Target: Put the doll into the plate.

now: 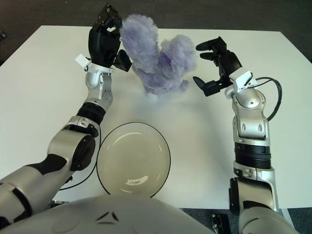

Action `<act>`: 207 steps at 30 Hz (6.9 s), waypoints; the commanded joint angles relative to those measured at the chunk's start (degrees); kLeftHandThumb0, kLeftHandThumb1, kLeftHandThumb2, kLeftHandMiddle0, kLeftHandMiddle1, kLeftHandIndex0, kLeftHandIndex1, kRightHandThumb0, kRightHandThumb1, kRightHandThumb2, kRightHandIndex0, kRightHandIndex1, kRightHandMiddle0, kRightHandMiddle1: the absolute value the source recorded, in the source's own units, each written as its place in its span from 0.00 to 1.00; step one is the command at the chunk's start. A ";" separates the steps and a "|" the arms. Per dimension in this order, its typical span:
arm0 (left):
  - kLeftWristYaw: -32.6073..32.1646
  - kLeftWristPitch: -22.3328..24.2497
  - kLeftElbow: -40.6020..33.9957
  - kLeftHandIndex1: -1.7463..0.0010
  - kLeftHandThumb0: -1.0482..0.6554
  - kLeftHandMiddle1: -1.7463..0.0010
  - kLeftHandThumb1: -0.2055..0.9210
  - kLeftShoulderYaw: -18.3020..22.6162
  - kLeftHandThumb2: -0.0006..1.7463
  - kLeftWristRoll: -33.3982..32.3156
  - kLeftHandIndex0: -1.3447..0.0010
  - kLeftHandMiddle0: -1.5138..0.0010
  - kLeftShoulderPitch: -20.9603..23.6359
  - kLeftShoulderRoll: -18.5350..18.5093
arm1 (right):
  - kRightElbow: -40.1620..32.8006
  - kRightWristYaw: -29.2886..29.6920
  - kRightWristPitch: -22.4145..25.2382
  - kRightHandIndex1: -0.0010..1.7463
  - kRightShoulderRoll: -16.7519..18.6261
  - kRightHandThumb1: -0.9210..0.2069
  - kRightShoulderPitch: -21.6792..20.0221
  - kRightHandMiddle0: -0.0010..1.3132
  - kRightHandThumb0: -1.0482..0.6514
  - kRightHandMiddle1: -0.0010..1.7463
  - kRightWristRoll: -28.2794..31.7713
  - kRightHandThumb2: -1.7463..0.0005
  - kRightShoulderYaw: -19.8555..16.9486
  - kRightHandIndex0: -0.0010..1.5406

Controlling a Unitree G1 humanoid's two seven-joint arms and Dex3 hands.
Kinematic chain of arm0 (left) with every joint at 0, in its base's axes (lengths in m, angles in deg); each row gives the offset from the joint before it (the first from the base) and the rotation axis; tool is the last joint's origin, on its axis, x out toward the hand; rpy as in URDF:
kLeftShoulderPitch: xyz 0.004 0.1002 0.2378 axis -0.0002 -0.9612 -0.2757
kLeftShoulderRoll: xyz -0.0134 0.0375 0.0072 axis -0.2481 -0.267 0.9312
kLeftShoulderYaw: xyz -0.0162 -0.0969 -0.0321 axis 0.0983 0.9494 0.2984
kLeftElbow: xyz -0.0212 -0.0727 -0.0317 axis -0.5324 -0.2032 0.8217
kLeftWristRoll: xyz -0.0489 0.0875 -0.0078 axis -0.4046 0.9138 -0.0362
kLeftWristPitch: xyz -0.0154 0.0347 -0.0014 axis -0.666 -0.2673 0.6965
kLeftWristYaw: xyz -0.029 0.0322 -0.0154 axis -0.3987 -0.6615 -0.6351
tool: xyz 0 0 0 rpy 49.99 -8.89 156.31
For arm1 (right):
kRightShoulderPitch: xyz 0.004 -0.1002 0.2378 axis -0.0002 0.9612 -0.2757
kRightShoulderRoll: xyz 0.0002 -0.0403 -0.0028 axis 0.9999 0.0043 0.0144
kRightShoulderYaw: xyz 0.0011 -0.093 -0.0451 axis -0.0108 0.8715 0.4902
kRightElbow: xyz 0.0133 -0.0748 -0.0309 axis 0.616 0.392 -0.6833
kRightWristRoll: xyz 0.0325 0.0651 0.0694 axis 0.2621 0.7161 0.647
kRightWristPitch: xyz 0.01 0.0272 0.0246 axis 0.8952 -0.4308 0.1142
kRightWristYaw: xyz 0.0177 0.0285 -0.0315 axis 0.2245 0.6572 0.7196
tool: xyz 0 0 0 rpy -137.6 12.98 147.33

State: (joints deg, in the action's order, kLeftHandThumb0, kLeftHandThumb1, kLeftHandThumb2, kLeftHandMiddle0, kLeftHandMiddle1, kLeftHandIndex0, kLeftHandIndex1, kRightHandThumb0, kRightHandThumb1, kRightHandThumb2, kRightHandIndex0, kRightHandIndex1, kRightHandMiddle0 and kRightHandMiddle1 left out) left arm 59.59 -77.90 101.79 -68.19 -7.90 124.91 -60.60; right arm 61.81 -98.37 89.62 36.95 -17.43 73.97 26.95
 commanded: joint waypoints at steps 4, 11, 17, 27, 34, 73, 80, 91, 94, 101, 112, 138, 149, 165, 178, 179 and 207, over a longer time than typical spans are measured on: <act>1.50 -0.16 -0.36 0.00 0.62 0.18 0.13 0.50 0.94 0.27 0.46 0.37 -0.08 0.84 | -0.64 -1.10 -3.04 0.64 0.52 0.83 0.42 0.06 0.67 0.79 3.77 0.13 -1.04 0.06; -0.10 -2.42 0.96 0.00 0.62 0.15 0.13 0.74 0.95 3.63 0.48 0.36 0.39 0.22 | -0.56 -0.58 -4.52 0.67 -0.61 0.82 0.82 0.11 0.61 0.79 1.84 0.17 -0.42 0.08; -0.49 -2.24 1.07 0.00 0.62 0.11 0.12 1.57 0.97 4.47 0.49 0.37 0.66 -0.86 | -3.01 -2.07 -0.90 0.66 -1.63 0.83 1.72 0.11 0.63 0.80 2.96 0.15 -0.28 0.07; -2.00 -3.67 1.89 0.00 0.62 0.10 0.11 2.40 0.98 6.17 0.49 0.36 0.95 -1.28 | -5.77 -1.09 0.58 0.64 -3.73 0.84 2.82 0.11 0.68 0.79 -0.86 0.13 -0.13 0.06; -2.60 -4.12 2.54 0.00 0.61 0.07 0.10 2.98 0.99 6.69 0.49 0.37 1.18 -1.33 | -7.76 -0.76 3.21 0.63 -5.29 0.83 3.57 0.11 0.66 0.79 -3.37 0.14 -0.35 0.05; 8.24 8.72 -1.57 0.00 0.61 0.28 0.17 -0.56 0.88 7.24 0.45 0.35 -0.66 -8.04 | -22.14 -2.17 22.54 0.55 -9.71 0.80 4.45 0.11 0.68 0.78 -3.70 0.15 -2.77 0.02; 8.48 8.95 -1.12 0.00 0.61 0.26 0.19 -0.42 0.87 7.29 0.48 0.37 -0.70 -8.09 | -23.45 -1.86 21.80 0.57 -9.97 0.77 6.01 0.10 0.60 0.78 -4.88 0.19 -2.32 0.04; 10.80 10.66 -0.56 0.00 0.61 0.24 0.27 0.33 0.82 5.25 0.55 0.40 -0.87 -7.95 | -29.02 -2.76 28.29 0.66 -10.83 0.64 8.32 0.07 0.42 0.82 -7.06 0.30 -1.45 0.16; 11.05 11.02 -0.14 0.00 0.61 0.23 0.30 0.65 0.80 4.86 0.57 0.41 -0.71 -7.79 | -30.33 -4.53 34.70 0.68 -9.84 0.56 7.22 0.02 0.39 0.82 -3.16 0.33 -2.61 0.19; 10.00 11.16 0.71 0.00 0.61 0.12 0.37 0.98 0.79 5.71 0.65 0.49 -0.42 -7.57 | -33.01 -5.98 51.72 0.67 -8.20 0.45 2.96 0.00 0.39 0.72 4.76 0.37 -5.00 0.16; 12.27 13.05 2.32 0.00 0.61 0.09 0.89 0.68 0.37 5.27 0.87 0.79 0.05 -7.88 | -36.32 -4.97 57.50 0.62 -9.02 0.41 3.44 0.00 0.37 0.62 7.98 0.40 -4.94 0.12; 8.88 25.45 1.19 0.43 0.18 0.46 0.82 -5.38 0.39 15.14 1.00 0.95 1.75 -10.04 | -39.23 -3.03 44.40 0.51 -21.30 0.14 10.55 0.00 0.09 0.57 -6.29 0.67 3.99 0.01; 2.76 30.73 -1.32 0.45 0.18 0.47 0.87 -9.95 0.37 23.32 1.00 0.95 2.46 -10.54 | -39.08 -4.81 40.97 0.60 -24.78 0.22 11.47 0.00 0.13 0.64 -10.56 0.64 6.85 0.04; 4.79 45.05 -4.64 0.57 0.13 0.50 0.98 -13.15 0.29 23.71 1.00 1.00 4.28 -8.41 | -34.81 -11.00 32.26 0.64 -35.42 0.29 13.89 0.00 0.16 0.77 -20.97 0.57 8.51 0.06; 5.27 49.02 -3.82 0.58 0.13 0.47 1.00 -13.86 0.26 23.35 1.00 1.00 5.19 -6.33 | -29.77 -13.52 22.88 0.70 -38.88 0.41 16.24 0.00 0.22 0.92 -27.87 0.48 6.74 0.12; 5.51 49.52 -3.94 0.58 0.13 0.47 1.00 -13.82 0.26 23.16 1.00 1.00 5.17 -6.21 | -29.57 -13.57 22.74 0.71 -38.77 0.42 16.36 0.01 0.22 0.93 -28.46 0.46 6.63 0.13; 8.11 58.30 -8.54 0.59 0.08 0.51 1.00 -16.92 0.40 23.23 1.00 0.97 7.28 -2.51 | -20.58 -11.14 16.41 0.86 -34.14 0.34 19.67 0.01 0.08 0.92 -41.89 0.57 6.84 0.12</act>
State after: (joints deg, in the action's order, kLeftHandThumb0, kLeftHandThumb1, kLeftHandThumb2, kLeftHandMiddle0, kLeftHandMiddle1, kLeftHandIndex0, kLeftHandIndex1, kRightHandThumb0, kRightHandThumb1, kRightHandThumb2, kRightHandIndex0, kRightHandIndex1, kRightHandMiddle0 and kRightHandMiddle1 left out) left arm 67.23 -21.73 95.34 -84.30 15.04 130.93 -63.60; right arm 40.02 -110.54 107.45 1.97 1.08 33.49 33.90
